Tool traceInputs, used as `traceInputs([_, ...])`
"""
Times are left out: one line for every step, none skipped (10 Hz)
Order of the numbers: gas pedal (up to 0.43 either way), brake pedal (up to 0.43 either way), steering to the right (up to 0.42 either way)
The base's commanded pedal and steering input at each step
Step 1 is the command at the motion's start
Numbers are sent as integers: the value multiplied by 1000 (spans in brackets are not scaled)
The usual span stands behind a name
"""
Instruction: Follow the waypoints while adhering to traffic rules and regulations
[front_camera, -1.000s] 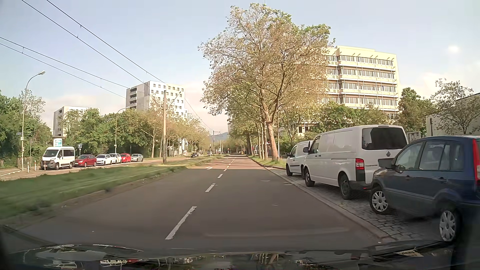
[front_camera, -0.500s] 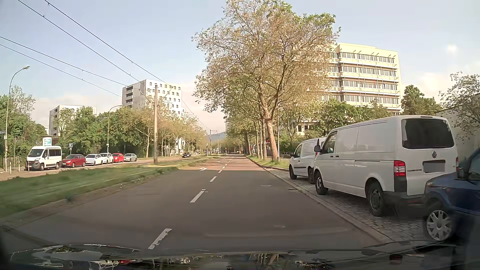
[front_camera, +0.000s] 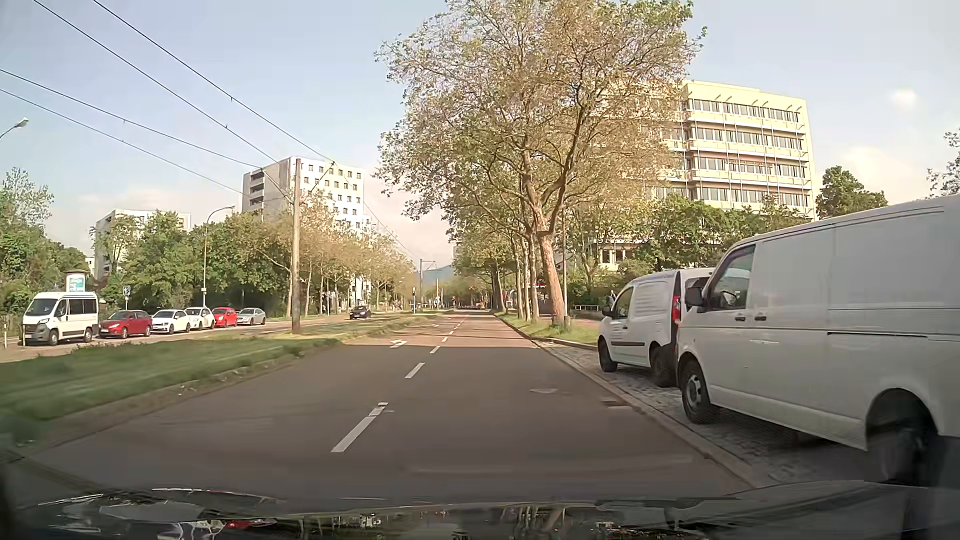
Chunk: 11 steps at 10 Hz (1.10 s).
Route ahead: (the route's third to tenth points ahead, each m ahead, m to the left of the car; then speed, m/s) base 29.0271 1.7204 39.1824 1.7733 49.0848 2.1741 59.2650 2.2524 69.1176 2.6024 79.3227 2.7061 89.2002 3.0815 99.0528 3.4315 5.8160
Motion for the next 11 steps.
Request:
traceInputs([299, 0, -7])
traceInputs([299, 0, -7])
traceInputs([299, 0, -7])
traceInputs([299, 0, -6])
traceInputs([299, 0, -5])
traceInputs([299, 0, -6])
traceInputs([299, 0, -6])
traceInputs([299, 0, -7])
traceInputs([299, 0, -8])
traceInputs([299, 0, -10])
traceInputs([299, 0, -12])
